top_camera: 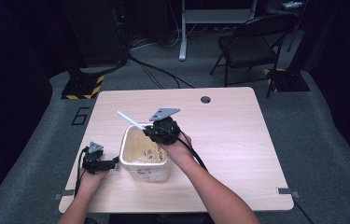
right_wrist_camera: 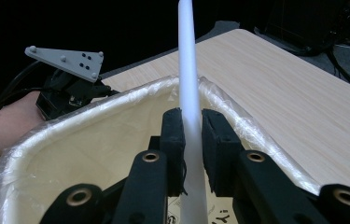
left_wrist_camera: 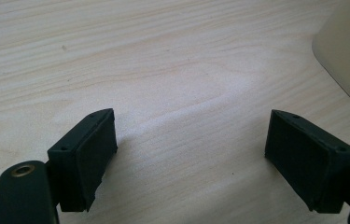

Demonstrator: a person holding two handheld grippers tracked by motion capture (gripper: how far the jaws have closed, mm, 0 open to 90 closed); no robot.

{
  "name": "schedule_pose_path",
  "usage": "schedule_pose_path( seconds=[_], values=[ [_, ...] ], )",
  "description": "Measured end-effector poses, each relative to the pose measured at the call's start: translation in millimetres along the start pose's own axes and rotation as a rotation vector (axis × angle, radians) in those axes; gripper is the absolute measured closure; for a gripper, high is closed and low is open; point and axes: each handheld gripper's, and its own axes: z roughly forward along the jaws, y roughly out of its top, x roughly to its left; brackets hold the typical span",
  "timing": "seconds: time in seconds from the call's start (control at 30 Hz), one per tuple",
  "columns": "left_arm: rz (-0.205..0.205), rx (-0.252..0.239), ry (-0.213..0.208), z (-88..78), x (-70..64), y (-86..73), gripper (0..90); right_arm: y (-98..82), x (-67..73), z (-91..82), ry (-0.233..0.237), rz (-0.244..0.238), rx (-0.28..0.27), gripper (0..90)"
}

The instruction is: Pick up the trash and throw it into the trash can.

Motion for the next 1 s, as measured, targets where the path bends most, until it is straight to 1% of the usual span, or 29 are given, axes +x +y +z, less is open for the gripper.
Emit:
schedule_pose_path(
  seconds=[0.13, 0.23, 0.37, 0.43, 0.57, 0.67, 0.83, 1.0],
  values=[
    [0.000, 0.000, 0.000, 0.0, 0.0, 0.0, 16.3, 0.8, 2.2, 2.0, 0.010, 0.013, -0.003, 78.9],
    [0.000, 0.001, 0.000, 0.0, 0.0, 0.0, 16.3, 2.8, 5.2, 1.4, 0.007, -0.009, -0.005, 78.9],
    [0.000, 0.000, 0.001, 0.0, -0.1, 0.0, 16.3, 6.2, 8.7, -0.6, 0.009, -0.007, -0.012, 78.9],
    [0.000, 0.000, 0.001, 0.0, -0.1, 0.0, 16.3, 8.2, 10.1, -0.7, 0.011, -0.014, -0.021, 78.9],
    [0.000, 0.000, 0.001, 0.0, -0.1, 0.0, 16.3, 10.2, 13.9, 0.6, 0.016, -0.020, -0.021, 78.8],
    [0.000, 0.000, 0.001, 0.0, -0.1, 0.0, 16.3, 10.2, 15.9, 1.8, 0.016, -0.028, -0.016, 78.8],
    [0.000, 0.000, 0.001, 0.0, -0.1, 0.0, 16.3, 9.5, 19.0, 3.1, 0.020, -0.019, -0.007, 78.7],
    [0.001, 0.001, 0.001, -0.1, 0.0, 0.0, 16.3, 8.5, 21.2, 5.6, 0.029, -0.034, 0.005, 78.6]
  ],
)
